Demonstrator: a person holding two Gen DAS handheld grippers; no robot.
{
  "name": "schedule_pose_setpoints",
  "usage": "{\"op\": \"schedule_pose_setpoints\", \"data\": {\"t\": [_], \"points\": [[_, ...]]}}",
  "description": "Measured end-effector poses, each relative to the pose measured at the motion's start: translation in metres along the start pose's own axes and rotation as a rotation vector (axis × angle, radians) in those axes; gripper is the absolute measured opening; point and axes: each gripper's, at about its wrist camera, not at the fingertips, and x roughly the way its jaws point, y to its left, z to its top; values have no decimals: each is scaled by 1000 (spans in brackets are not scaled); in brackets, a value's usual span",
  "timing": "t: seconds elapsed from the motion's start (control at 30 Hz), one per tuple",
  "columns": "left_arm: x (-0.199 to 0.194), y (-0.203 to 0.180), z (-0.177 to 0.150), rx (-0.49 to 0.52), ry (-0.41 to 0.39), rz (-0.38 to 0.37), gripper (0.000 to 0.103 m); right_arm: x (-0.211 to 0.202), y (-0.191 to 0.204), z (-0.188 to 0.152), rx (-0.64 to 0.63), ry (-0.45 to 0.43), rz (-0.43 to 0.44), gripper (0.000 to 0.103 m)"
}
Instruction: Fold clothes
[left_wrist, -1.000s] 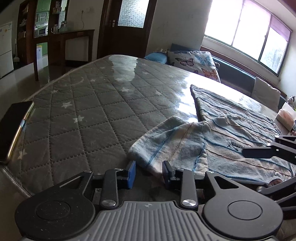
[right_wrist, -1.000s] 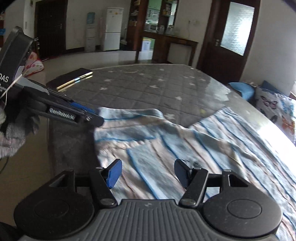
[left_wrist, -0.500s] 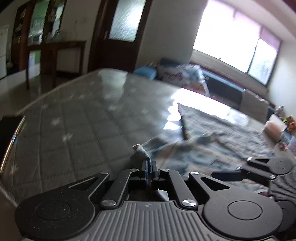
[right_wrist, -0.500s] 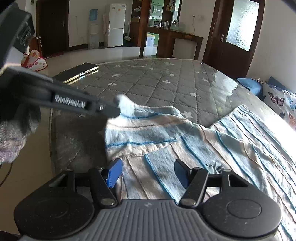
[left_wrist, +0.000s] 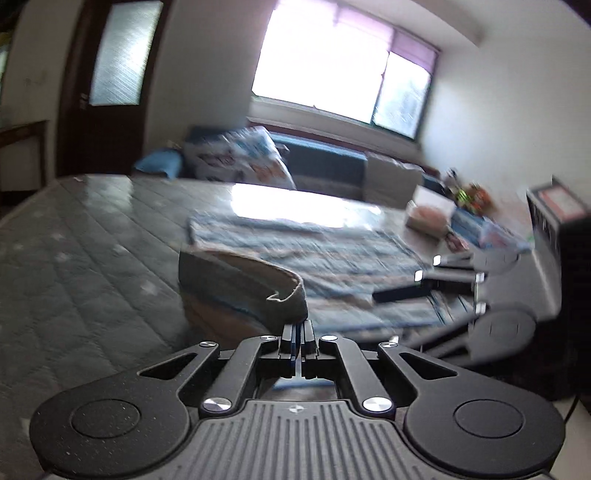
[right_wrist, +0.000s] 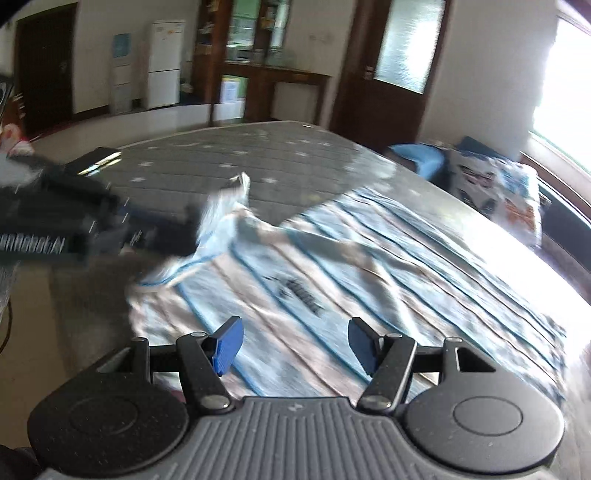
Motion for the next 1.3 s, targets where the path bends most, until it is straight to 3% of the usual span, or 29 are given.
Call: {"op": "schedule_pose_setpoints", "data": {"t": [0.2,0.3,0.4,0.53,0.8,0.83,0.97,1.0,1.17,1.3], "points": [[16,-10,-14,39,127,-70,6,-10,-25,-20,79,19,-40,64],[7,-10,-8,66,99,-81,15,-13,-31,-25,93,22,-45,64],[3,-1,9,72,42,-31,15,-15,-33,-26,111,7,-29,64],[15,23,27,52,35,64,15,-17,-29,-24,120,-18,23,60],[66,30,19,131,142,137,13,-4,2,-18,75,5,176,27],[68,29,16,140,147,135,13,0,5,-17,72,16,188,20],[71,26,10,161,147,130,13,9,11,-20,85,47,199,12],[72,27,9,162,150,131,13,7,11,-21,95,42,198,4],[73,25,12,174,150,135,13,-14,12,-24,93,-20,168,3],[73,17,18,189,127,128,13,-9,12,-29,91,18,169,4]]}}
